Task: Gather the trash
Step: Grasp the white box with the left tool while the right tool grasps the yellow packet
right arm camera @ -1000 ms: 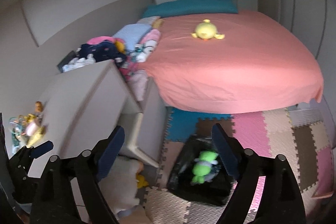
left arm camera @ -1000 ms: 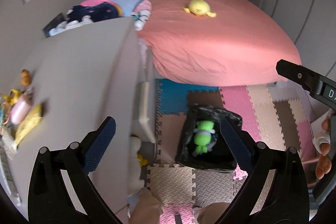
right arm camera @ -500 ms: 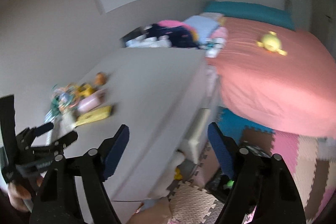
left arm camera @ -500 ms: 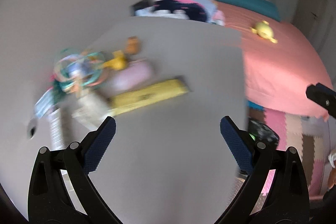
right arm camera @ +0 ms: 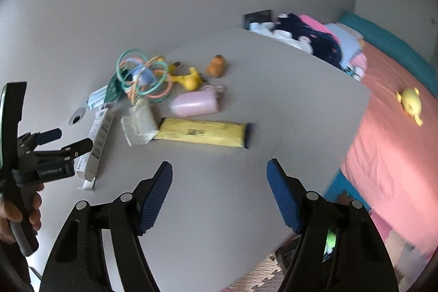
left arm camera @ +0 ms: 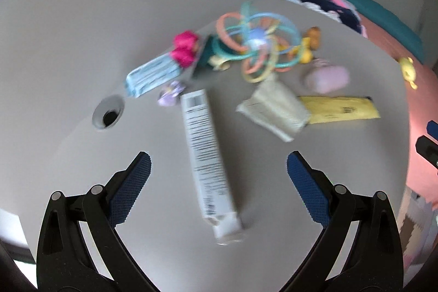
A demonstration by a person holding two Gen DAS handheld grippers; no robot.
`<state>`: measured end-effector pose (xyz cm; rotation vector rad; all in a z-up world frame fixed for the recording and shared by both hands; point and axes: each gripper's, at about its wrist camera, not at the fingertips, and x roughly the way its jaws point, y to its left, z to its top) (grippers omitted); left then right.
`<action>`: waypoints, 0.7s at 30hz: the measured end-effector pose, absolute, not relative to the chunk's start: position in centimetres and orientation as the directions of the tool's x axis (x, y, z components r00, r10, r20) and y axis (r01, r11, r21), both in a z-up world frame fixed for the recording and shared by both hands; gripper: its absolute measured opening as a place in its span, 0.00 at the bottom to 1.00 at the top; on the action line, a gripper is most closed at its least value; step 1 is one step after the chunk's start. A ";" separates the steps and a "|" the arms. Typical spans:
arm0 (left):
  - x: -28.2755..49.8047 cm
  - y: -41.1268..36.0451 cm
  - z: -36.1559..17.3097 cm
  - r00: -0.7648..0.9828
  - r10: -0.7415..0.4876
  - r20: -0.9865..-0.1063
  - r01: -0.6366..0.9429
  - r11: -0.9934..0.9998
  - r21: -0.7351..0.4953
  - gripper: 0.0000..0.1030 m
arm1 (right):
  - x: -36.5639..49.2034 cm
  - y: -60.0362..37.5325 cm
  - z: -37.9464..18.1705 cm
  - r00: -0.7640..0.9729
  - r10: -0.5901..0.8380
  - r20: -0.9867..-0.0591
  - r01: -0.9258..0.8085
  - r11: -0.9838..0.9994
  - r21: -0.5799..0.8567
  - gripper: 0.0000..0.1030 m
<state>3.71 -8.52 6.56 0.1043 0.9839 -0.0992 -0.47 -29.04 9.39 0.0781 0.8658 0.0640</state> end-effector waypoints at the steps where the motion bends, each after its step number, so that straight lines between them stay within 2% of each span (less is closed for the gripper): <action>1: 4.0 -8.1 6.2 0.540 -0.034 -0.841 0.119 0.992 0.036 0.92 | 0.1 -28.5 9.3 0.642 0.086 -0.762 -0.033 0.996 0.084 0.71; 5: 5.4 -6.7 4.1 0.472 -0.058 -0.879 0.090 0.996 -0.018 0.78 | 1.7 -27.2 8.8 0.623 0.098 -0.776 -0.071 0.995 0.068 0.71; 9: 6.4 -5.5 2.3 0.424 -0.093 -0.901 0.061 0.995 -0.075 0.53 | 3.2 -26.0 8.2 0.603 0.089 -0.793 -0.108 0.994 0.029 0.71; 14: 6.8 -5.1 1.8 0.455 -0.094 -0.885 0.072 0.995 -0.069 0.38 | 5.4 -24.7 7.0 0.564 0.070 -0.823 -0.172 0.985 -0.034 0.71; 16: 7.3 -4.9 1.8 0.458 -0.103 -0.883 0.083 0.994 -0.073 0.27 | 6.1 -24.0 6.5 0.555 0.049 -0.831 -0.202 0.976 -0.078 0.70; 21: 7.8 -4.0 1.9 0.450 -0.156 -0.880 0.096 0.987 -0.126 0.27 | 8.0 -23.0 5.2 0.528 0.003 -0.849 -0.247 0.957 -0.150 0.65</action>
